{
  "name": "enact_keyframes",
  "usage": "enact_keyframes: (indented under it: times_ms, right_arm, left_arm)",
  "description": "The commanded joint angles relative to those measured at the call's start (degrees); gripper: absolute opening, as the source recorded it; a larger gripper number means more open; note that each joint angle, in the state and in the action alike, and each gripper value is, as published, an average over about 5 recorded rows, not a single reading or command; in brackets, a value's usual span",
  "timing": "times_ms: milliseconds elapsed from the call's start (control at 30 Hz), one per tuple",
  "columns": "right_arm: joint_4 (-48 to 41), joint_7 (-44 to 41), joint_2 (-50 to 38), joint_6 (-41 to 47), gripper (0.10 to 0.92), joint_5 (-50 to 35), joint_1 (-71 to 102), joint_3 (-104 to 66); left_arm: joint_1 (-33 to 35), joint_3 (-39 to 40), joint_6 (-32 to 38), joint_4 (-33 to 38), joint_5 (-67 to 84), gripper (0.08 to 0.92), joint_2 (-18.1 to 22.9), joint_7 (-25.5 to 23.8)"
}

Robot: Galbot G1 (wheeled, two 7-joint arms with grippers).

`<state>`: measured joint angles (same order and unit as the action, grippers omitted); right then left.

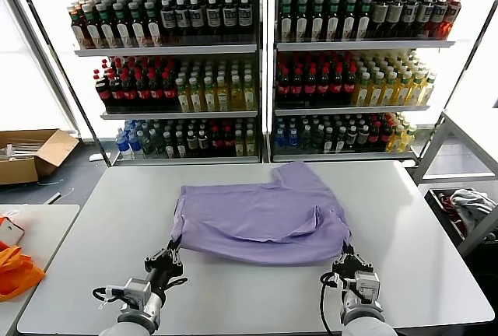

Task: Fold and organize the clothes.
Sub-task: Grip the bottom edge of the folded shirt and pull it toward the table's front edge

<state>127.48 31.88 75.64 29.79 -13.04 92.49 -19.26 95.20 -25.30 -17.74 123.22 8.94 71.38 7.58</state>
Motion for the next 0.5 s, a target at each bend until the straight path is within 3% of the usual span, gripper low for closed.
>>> enact_keyframes:
  times_ms: [33,267,400,500]
  right_arm:
    - [4.9,2.5,0.1,-2.1,0.122,3.0,12.7,-0.2]
    - [4.3,2.6,-0.8,-2.1,0.134,4.3,14.2,0.4]
    - [4.8,2.7,-1.2,-1.8,0.221,4.5,14.6,1.0]
    - [5.5,2.9,-1.2,-1.9,0.308,4.5,14.6,1.1]
  left_arm:
    - [12.4,-0.8,3.0,4.0,-2.2,0.092,0.8,0.1]
    - [13.7,1.8,4.5,1.3,-6.9,0.092,1.7,-0.5]
    - [13.9,2.4,4.6,2.2,-7.3,0.11,2.8,-0.6]
    - [13.7,2.3,4.8,2.4,-7.3,0.178,3.5,-0.7]
